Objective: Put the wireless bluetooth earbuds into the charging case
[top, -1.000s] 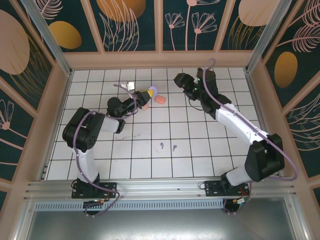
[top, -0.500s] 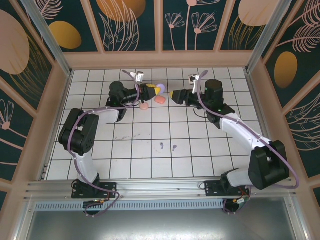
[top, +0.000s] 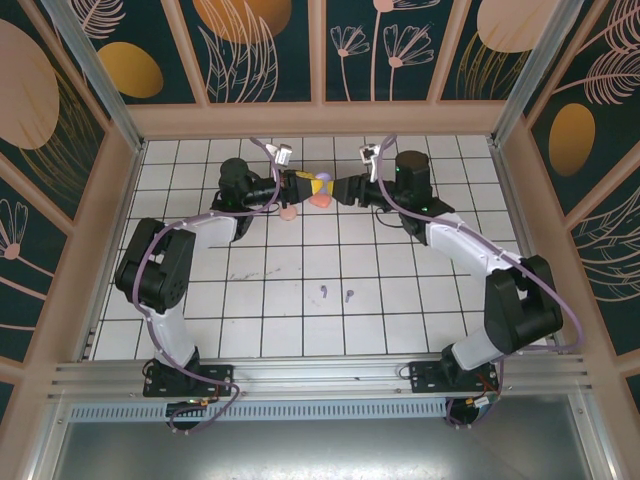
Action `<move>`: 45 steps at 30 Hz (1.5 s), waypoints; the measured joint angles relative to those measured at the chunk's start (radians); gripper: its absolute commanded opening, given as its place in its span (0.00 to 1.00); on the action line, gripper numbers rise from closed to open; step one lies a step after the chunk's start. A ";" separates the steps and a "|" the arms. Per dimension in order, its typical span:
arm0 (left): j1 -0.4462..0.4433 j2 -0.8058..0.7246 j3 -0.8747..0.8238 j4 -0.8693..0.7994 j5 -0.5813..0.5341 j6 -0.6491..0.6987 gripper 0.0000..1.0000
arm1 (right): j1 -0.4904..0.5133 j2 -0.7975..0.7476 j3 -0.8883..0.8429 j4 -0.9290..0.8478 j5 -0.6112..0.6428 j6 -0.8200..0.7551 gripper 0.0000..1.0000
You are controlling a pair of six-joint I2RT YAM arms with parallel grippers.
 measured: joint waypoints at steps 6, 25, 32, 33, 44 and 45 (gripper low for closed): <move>0.000 -0.017 0.000 -0.018 0.001 0.003 0.00 | -0.006 0.054 0.017 0.000 0.017 -0.004 0.50; 0.003 -0.093 -0.009 -0.051 0.044 0.040 0.00 | -0.056 0.005 -0.010 -0.039 0.011 -0.009 0.48; 0.003 -0.093 -0.009 -0.056 0.052 0.053 0.00 | -0.053 -0.071 -0.007 -0.048 -0.058 -0.039 0.46; 0.003 -0.093 -0.009 -0.057 0.052 0.055 0.00 | -0.050 -0.068 -0.003 -0.055 -0.062 -0.042 0.45; 0.003 -0.093 -0.009 -0.071 0.052 0.056 0.00 | -0.006 -0.007 0.058 -0.107 -0.067 -0.079 0.38; 0.003 -0.093 -0.009 -0.073 0.052 0.056 0.00 | -0.006 -0.001 0.062 -0.107 -0.064 -0.079 0.38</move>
